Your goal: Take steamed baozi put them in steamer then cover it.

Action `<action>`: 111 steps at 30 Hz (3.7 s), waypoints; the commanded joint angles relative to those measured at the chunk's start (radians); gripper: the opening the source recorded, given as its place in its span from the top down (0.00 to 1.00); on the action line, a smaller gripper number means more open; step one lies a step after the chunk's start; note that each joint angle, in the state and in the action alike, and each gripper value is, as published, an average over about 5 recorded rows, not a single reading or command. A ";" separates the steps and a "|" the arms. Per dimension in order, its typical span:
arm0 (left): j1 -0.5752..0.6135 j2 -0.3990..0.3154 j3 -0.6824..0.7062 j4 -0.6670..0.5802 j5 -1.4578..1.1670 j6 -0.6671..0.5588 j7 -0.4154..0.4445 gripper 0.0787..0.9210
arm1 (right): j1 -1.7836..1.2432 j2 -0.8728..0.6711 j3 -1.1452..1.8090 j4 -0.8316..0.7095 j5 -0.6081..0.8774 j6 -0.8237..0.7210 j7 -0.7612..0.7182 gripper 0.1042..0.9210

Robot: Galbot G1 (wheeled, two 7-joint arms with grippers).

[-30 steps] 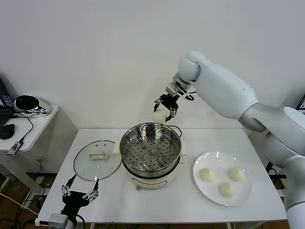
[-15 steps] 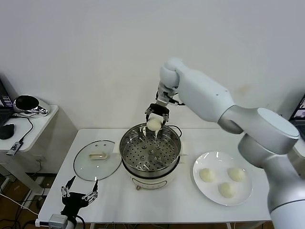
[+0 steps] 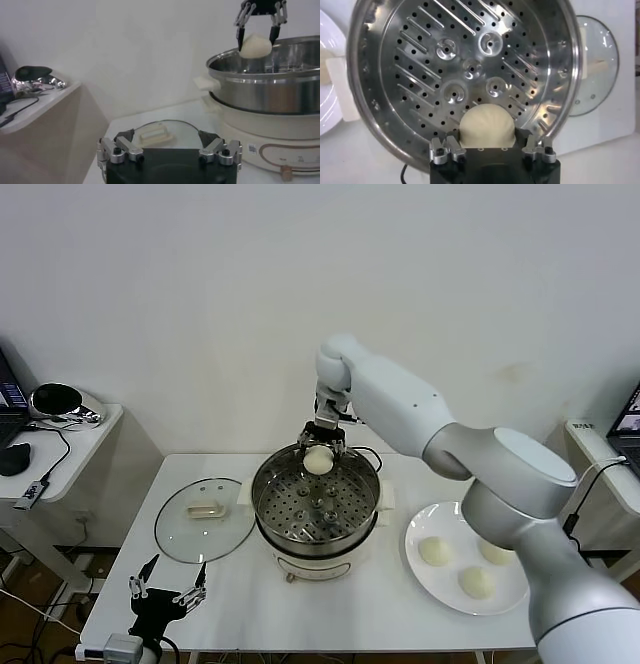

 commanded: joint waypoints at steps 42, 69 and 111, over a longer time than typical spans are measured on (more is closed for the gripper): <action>-0.026 0.012 0.027 0.020 -0.004 0.026 0.009 0.12 | 0.341 -0.678 -0.340 0.698 0.715 -1.069 0.004 0.12; 0.003 0.020 0.036 -0.005 -0.042 0.090 0.037 0.12 | -0.296 -0.941 -0.097 0.937 0.412 -1.427 0.186 0.12; -0.021 0.019 0.025 0.062 -0.067 0.096 0.041 0.12 | -0.383 -0.786 -0.096 0.728 0.347 -1.384 0.270 0.12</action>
